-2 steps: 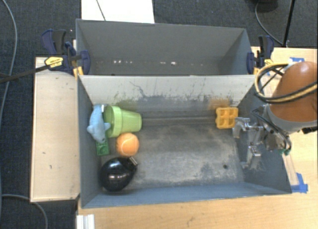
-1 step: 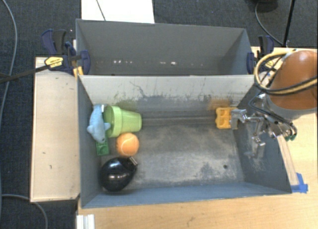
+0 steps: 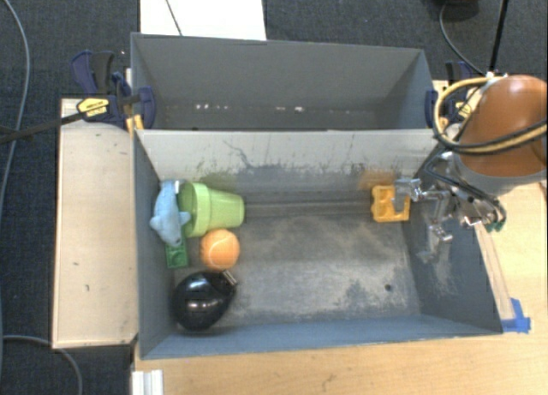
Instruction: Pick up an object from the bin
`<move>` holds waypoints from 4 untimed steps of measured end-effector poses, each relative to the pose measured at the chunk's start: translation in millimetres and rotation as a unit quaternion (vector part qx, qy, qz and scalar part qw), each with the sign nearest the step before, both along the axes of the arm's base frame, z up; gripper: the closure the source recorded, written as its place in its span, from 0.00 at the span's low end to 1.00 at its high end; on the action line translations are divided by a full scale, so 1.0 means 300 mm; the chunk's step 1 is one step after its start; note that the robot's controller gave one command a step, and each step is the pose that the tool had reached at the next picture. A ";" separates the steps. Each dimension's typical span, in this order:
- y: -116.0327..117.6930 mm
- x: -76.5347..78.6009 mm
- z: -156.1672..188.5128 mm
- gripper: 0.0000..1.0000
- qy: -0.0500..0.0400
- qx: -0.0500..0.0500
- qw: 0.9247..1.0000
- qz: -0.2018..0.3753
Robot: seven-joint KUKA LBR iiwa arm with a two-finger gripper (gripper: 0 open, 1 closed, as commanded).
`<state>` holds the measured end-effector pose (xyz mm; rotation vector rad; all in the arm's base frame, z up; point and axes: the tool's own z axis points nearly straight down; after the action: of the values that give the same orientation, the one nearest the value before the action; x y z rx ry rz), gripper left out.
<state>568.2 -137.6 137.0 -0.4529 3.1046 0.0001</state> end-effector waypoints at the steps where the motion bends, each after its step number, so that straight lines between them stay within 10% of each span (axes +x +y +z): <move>1: 0.014 0.094 -0.185 0.00 -0.009 0.001 0.989 -0.145; 2: 0.003 0.195 -0.226 1.00 0.010 -0.001 0.990 -0.138; 3: -0.006 0.238 -0.262 1.00 0.040 -0.003 0.990 -0.137; 4: -0.002 0.192 -0.207 1.00 0.011 -0.002 0.990 -0.140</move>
Offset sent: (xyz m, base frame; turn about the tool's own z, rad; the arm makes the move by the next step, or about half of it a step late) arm 0.0241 -0.0034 -0.0670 0.1021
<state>625.9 -138.2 74.7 -0.0147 3.1598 -0.0005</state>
